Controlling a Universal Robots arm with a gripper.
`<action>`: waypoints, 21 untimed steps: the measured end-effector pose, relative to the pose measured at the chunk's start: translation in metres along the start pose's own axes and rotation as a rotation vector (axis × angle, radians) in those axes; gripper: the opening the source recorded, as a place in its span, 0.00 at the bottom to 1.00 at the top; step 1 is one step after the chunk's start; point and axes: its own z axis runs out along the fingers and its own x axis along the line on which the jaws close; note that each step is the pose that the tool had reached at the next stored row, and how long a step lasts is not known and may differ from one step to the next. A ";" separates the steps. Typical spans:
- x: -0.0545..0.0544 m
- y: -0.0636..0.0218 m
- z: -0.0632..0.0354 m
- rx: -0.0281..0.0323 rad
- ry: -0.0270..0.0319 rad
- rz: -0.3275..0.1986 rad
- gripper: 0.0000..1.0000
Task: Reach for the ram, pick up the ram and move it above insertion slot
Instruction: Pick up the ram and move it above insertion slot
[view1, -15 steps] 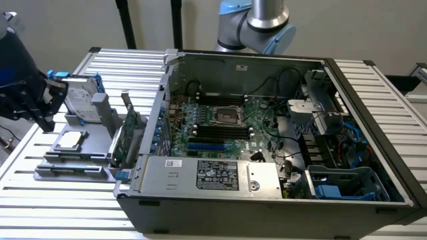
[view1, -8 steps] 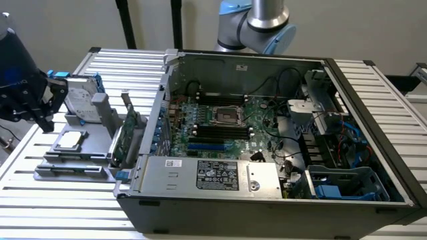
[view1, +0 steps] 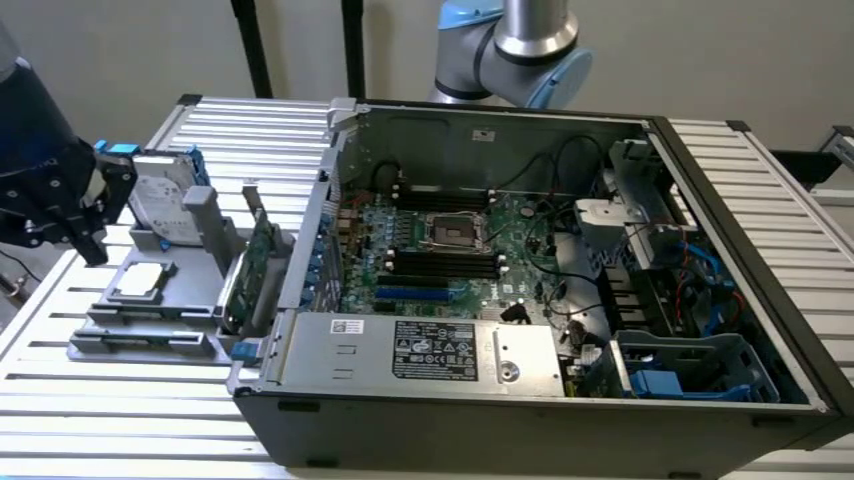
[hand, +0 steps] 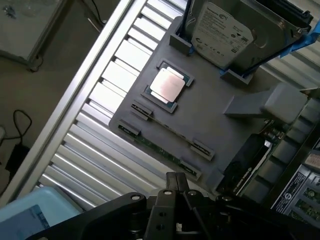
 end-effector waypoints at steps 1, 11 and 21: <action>0.000 0.0000 0.0001 0.0000 0.0007 -0.018 0.11; 0.000 -0.0001 0.0011 0.0003 0.0081 -0.200 0.11; 0.000 -0.0002 0.0022 0.0006 0.0156 -0.382 0.11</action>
